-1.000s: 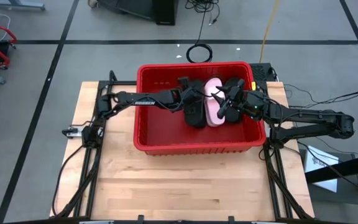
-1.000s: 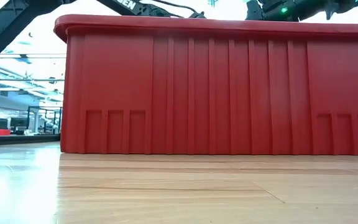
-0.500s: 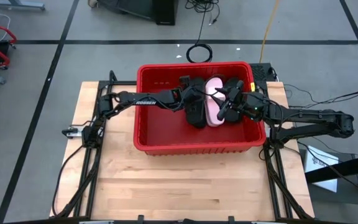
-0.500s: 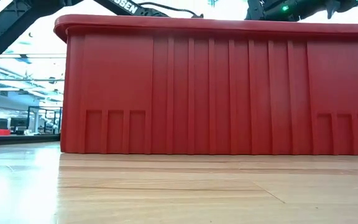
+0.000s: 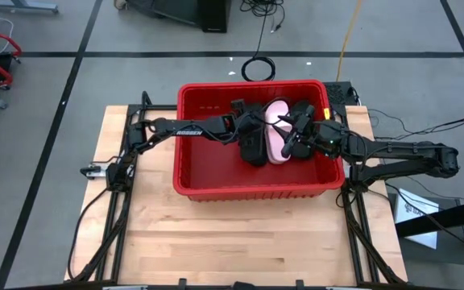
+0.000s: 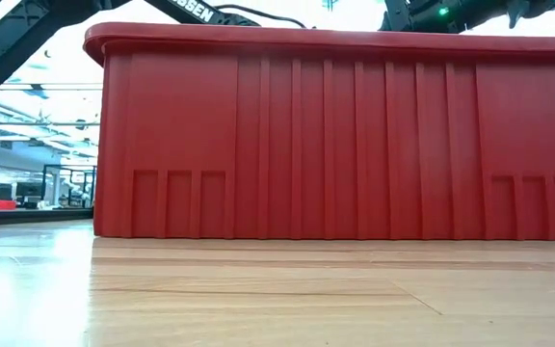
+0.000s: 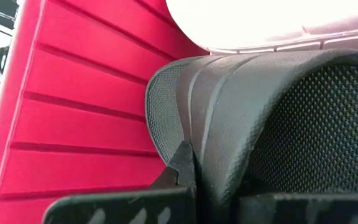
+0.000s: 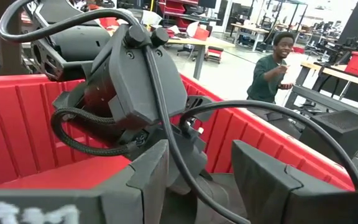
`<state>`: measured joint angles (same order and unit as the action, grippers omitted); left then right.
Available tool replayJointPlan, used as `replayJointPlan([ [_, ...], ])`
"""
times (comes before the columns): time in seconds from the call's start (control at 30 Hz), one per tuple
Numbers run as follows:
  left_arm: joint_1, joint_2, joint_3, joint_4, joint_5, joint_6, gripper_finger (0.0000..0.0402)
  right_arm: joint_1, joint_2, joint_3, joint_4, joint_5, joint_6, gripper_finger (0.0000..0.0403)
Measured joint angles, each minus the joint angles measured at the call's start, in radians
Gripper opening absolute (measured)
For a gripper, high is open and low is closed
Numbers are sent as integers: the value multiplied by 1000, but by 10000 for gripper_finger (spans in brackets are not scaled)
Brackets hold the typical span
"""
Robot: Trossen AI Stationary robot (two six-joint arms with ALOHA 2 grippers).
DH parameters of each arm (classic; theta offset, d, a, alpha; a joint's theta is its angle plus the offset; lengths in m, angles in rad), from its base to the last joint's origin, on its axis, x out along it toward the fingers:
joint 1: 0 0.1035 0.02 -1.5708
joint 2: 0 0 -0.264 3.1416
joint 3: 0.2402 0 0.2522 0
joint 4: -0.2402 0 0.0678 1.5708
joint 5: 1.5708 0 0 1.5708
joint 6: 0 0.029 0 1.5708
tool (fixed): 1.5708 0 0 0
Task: Pick and place slides into bin
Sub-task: Put the black slide into the bin
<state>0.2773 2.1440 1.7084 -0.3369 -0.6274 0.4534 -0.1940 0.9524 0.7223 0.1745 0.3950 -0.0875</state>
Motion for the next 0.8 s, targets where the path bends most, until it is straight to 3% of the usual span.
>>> replayJointPlan([
  [0.33,27,0,0,35,49,11,8,0,0,0,0,-2,19,164],
  [0.8,31,0,-1,62,78,25,89,0,0,0,0,1,-3,164],
])
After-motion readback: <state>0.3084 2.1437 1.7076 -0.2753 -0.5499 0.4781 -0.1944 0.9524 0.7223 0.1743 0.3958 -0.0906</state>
